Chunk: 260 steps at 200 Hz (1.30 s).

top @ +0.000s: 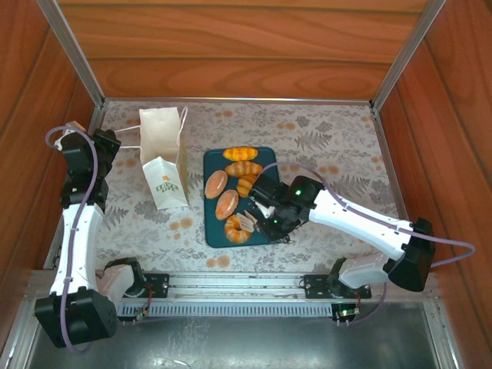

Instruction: Place the fake bread into the paper bag

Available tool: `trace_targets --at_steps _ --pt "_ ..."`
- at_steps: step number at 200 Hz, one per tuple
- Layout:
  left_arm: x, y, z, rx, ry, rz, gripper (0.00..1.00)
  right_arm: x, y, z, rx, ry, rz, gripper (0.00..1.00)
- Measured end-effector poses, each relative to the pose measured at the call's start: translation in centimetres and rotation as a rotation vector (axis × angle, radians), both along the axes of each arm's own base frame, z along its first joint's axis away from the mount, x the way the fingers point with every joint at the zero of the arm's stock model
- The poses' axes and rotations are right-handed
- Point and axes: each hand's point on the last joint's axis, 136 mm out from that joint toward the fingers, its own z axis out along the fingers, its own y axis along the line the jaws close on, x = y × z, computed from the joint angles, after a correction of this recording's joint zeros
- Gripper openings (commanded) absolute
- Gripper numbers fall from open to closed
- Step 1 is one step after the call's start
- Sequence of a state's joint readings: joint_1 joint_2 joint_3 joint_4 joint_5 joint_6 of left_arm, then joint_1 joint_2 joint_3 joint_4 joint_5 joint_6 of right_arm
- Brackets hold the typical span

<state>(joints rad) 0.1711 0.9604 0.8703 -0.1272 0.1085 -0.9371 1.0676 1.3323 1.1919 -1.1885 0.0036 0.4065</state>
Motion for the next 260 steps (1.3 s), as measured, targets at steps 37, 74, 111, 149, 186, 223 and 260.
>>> trace_targets --at_steps 37,74,111,149,186,223,260 --pt "0.0 0.0 0.0 0.000 0.000 0.000 0.00 0.2 -0.5 1.7 0.019 -0.034 -0.017 0.21" --pt "0.0 0.0 0.0 0.000 0.000 0.000 0.00 0.5 -0.3 3.5 0.052 -0.065 -0.022 0.20" --pt "0.0 0.0 0.0 0.000 0.000 0.000 0.00 1.0 0.4 6.3 0.109 -0.101 -0.024 0.20" --pt "0.0 0.0 0.0 0.000 0.000 0.000 0.00 2.1 2.0 11.3 0.239 -0.183 -0.027 0.21" --pt "0.0 0.0 0.0 0.000 0.000 0.000 0.00 3.3 3.6 17.1 0.383 -0.284 -0.020 0.21" --pt "0.0 0.0 0.0 0.000 0.000 0.000 0.00 4.5 5.6 20.7 0.483 -0.360 -0.001 0.22" --pt "0.0 0.0 0.0 0.000 0.000 0.000 0.00 6.0 8.2 23.9 0.587 -0.444 0.031 0.23"
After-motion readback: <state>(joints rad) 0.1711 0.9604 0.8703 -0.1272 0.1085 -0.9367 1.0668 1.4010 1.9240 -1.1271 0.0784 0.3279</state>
